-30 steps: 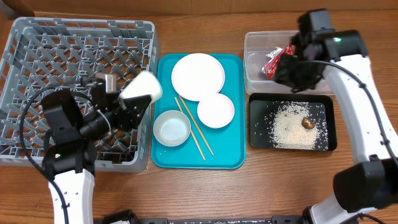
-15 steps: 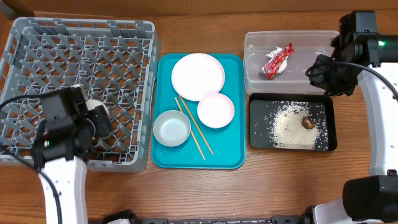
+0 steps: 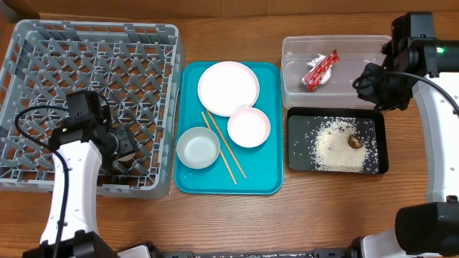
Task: Sort waste into correct bins and load items into the dishwasher
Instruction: 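Place the white cup upside down in the dish rack with the left gripper, then reach the left gripper to the grey bowl on the teal tray and grasp it, then carry the grey bowl with the left gripper into the dish rack, then move the left gripper back toward the small bowl on the teal tray, then grasp the rim of the small pink-white bowl with the left gripper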
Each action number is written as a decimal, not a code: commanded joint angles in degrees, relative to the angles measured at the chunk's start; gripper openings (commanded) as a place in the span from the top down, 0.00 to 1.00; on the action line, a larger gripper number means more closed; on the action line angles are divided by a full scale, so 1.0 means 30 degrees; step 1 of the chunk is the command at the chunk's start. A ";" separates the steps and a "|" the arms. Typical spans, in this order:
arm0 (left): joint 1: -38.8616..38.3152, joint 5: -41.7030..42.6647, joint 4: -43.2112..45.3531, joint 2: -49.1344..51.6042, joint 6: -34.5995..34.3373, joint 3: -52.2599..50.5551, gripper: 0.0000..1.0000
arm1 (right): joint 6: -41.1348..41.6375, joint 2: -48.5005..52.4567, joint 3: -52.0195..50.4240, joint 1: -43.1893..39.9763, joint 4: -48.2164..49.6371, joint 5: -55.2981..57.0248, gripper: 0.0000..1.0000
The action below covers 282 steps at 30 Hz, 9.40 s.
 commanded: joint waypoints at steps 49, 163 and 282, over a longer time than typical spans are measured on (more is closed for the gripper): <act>-1.3937 0.1872 -0.1683 0.8859 0.0444 0.4248 0.82 | -0.0255 -0.0335 0.0000 0.0051 -0.0350 -0.0590 0.19; 0.6951 1.8083 -0.1661 0.9056 0.5748 0.9777 0.00 | -0.0262 -0.0335 0.0000 0.0051 -0.1078 -0.0576 0.20; -1.7988 0.2980 -0.0430 1.2794 0.4823 1.0382 0.96 | -0.0197 -0.0335 0.0000 -0.3985 -0.1851 -0.1661 0.00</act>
